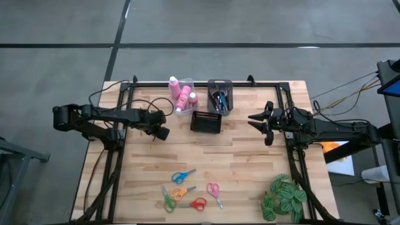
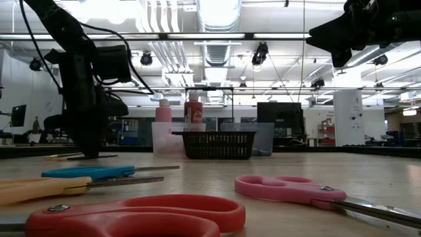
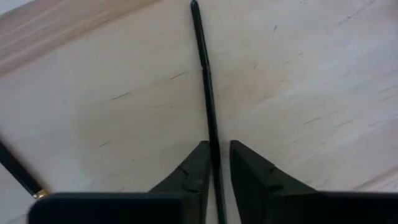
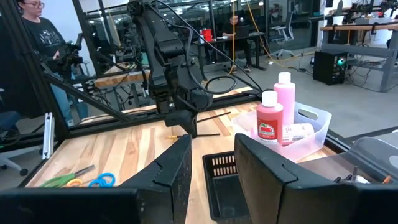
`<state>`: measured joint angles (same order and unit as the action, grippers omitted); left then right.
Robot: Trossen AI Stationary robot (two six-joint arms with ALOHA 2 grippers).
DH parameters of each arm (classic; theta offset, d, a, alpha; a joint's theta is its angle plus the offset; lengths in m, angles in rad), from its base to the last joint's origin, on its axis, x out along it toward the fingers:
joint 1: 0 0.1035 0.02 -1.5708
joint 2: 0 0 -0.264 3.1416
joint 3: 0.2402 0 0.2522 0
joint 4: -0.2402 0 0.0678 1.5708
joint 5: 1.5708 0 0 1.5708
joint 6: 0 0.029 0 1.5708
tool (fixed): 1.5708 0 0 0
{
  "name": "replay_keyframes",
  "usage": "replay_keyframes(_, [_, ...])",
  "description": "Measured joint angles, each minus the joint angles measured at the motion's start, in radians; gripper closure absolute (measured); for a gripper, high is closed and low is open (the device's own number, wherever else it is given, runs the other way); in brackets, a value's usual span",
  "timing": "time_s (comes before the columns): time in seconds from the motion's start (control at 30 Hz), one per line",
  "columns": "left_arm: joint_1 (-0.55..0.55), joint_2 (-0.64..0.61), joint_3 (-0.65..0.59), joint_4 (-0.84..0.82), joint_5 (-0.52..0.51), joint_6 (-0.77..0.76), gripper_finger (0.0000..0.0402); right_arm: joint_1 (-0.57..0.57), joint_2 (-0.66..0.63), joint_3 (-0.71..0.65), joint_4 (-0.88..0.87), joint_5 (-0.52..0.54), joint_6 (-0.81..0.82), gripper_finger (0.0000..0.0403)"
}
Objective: Pick & Place Paint Supplies
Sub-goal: Put the black paint brush into the gray bin
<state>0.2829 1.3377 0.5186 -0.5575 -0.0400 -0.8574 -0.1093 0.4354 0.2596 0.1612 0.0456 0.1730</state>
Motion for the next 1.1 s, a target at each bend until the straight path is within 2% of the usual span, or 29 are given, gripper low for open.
replay_keyframes(0.27, [0.000,0.000,0.000,0.003,0.014,-0.001,0.0396,0.000,0.000,0.000,0.000,0.000,0.000,0.0282])
replay_keyframes(0.7, [-0.002,-0.019,0.018,-0.028,0.040,0.009,0.0397,0.000,0.000,0.000,0.000,0.000,0.000,0.0282])
replay_keyframes(1.1, [-0.002,-0.180,0.063,-0.096,0.048,0.019,0.0397,0.000,0.000,0.000,0.000,0.000,0.000,0.0282])
